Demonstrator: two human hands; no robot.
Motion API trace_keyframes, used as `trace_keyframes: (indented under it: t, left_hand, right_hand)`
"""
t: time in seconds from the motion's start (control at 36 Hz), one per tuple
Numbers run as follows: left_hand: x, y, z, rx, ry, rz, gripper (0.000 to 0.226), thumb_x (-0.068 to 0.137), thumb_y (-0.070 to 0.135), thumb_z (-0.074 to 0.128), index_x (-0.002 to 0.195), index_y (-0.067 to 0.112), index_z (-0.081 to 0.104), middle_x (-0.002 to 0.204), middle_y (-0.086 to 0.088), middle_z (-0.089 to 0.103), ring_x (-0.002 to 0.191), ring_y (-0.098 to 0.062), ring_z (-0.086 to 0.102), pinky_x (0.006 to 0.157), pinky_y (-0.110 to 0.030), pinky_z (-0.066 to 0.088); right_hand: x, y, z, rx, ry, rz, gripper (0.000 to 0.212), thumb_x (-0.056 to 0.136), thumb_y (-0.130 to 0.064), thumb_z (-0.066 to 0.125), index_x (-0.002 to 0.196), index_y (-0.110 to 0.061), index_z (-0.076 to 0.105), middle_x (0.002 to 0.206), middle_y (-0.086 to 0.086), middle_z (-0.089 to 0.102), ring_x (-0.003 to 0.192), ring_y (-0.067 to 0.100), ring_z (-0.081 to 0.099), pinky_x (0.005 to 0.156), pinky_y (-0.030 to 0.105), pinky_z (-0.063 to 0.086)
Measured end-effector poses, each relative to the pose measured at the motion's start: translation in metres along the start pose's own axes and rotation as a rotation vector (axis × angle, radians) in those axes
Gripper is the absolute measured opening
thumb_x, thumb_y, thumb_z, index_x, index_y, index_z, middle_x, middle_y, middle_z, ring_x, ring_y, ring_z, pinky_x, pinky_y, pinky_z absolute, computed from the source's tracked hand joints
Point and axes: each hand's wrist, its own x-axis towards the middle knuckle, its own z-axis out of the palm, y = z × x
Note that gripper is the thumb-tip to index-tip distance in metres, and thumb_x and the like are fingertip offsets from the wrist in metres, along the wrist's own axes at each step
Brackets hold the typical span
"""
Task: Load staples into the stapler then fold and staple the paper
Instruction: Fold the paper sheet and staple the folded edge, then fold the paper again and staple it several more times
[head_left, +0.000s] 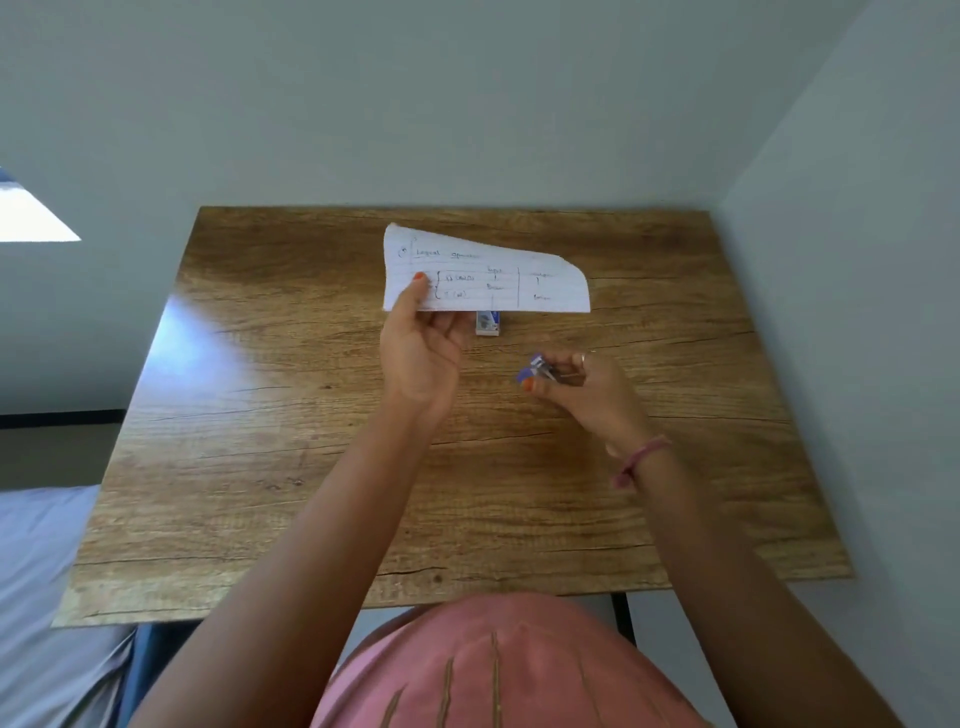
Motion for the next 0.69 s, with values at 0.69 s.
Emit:
trace_keyframes:
  t: [0.69]
  left_hand:
    - [0.013, 0.03, -0.012, 0.351, -0.041, -0.168, 0.038, 0.094, 0.028, 0.059, 0.126, 0.008, 0.055, 0.107, -0.01, 0.073, 0.096, -0.03, 0.071, 0.073, -0.045, 0.058]
  right_hand:
    - [0.016, -0.034, -0.03, 0.164, 0.169, -0.047, 0.038, 0.091, -0.04, 0.06, 0.112, -0.009, 0.065, 0.101, 0.004, 0.072, 0.092, 0.018, 0.07, 0.081, 0.029, 0.058]
